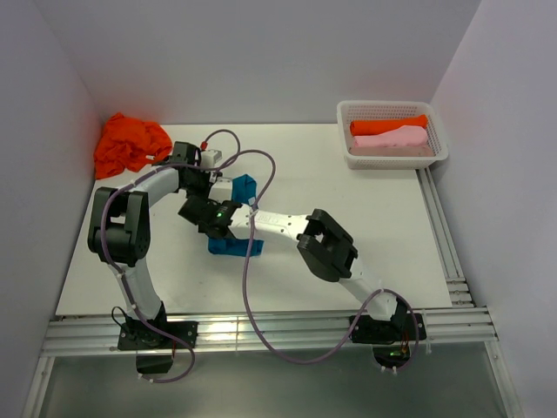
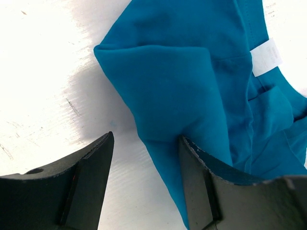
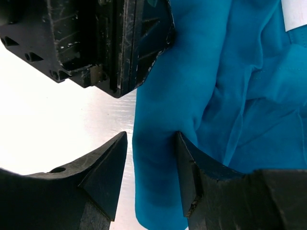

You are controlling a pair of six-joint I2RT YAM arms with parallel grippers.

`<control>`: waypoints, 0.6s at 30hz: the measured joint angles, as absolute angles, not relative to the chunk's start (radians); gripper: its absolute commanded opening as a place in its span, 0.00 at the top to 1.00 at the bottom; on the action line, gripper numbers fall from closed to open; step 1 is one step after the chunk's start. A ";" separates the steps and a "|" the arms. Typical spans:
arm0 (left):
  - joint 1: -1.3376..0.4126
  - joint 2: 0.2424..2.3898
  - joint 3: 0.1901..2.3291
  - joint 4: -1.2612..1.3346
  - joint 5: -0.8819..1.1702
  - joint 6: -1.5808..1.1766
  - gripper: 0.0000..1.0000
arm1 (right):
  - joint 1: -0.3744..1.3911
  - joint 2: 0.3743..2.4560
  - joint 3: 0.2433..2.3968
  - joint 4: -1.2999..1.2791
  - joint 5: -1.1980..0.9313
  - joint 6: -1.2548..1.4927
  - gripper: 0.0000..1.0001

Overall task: Roll the t-shirts
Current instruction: Roll the tshirt

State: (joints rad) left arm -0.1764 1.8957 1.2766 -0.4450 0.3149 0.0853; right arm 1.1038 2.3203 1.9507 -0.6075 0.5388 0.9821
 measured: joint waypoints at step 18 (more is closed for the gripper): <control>-0.175 1.978 1.472 -0.613 0.397 0.092 0.29 | 1.104 2.406 2.070 -0.776 0.549 1.009 0.50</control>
State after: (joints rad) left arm -0.1749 1.9778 1.4723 -0.6132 0.3969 0.0917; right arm 1.1038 2.4062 2.0705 -0.7757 0.5491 1.0088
